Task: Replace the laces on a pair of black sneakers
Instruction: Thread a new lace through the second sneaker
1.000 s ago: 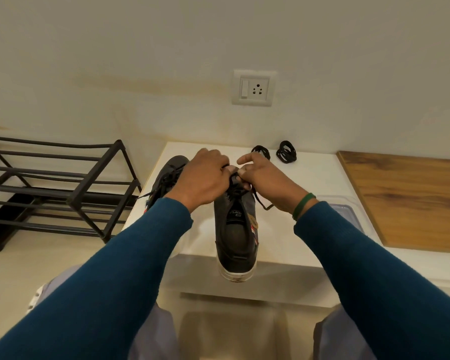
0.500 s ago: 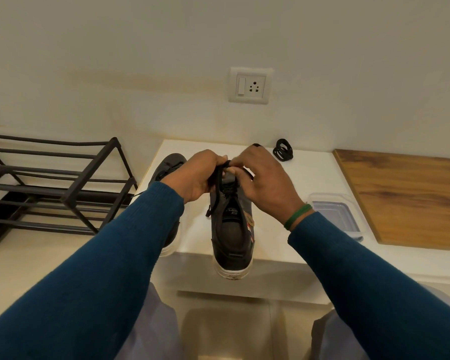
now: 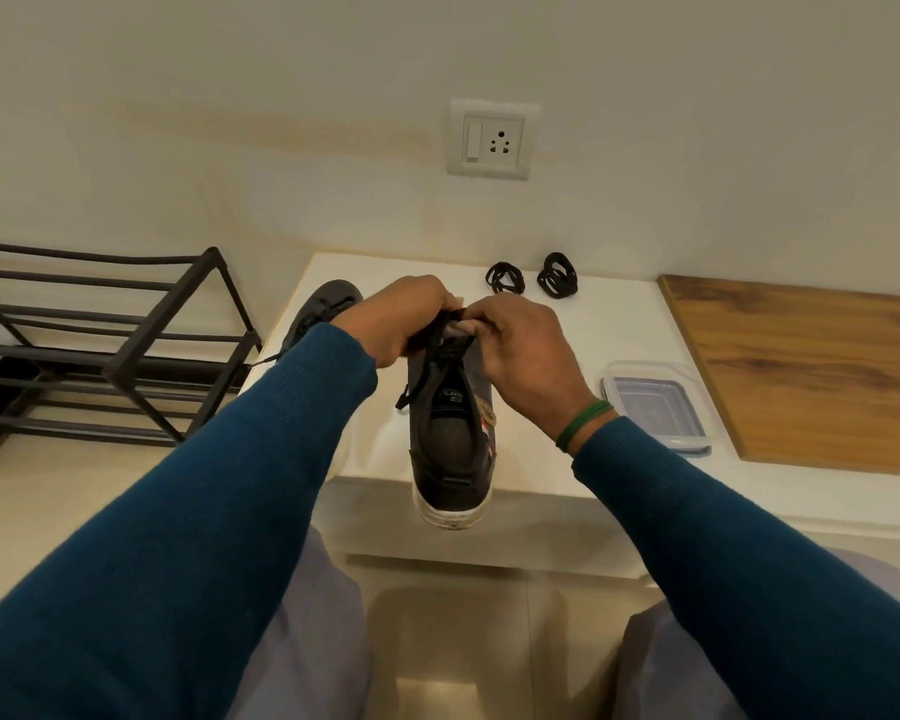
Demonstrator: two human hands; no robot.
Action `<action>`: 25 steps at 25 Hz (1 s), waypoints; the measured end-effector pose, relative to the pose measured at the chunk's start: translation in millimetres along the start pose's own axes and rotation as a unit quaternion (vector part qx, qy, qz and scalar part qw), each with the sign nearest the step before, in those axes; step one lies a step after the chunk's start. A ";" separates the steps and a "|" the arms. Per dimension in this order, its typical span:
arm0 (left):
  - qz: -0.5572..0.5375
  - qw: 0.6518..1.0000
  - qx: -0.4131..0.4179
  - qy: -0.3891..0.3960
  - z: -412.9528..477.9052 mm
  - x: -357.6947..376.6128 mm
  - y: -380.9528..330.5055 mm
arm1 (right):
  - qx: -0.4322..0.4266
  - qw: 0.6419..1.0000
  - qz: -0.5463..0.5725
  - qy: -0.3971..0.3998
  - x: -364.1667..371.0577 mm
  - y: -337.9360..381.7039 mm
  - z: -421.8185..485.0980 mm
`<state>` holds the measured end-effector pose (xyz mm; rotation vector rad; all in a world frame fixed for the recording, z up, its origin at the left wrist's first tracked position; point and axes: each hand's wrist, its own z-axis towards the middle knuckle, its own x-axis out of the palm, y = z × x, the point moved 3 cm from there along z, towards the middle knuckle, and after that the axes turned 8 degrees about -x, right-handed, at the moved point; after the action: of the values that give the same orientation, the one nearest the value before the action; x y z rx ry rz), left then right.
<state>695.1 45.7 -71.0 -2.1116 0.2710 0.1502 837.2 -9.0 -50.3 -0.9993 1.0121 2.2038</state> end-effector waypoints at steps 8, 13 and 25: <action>0.239 0.940 0.090 -0.228 52.9 -28.2 -2.9 | -0.118 0.962 -0.016 0.244 -3.8 23.3 -48.2; 0.320 0.915 0.096 -0.228 61.4 -13.4 3.9 | -0.153 0.945 0.000 0.288 -0.1 18.6 -48.9; 0.435 0.894 0.097 0.042 -56.1 -24.4 23.9 | 0.145 0.950 0.084 0.265 13.1 -41.1 -28.4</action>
<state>665.4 -11.0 -55.9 -1.6619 1.2244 0.5305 869.4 -5.5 -90.6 -1.4426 1.6570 1.8631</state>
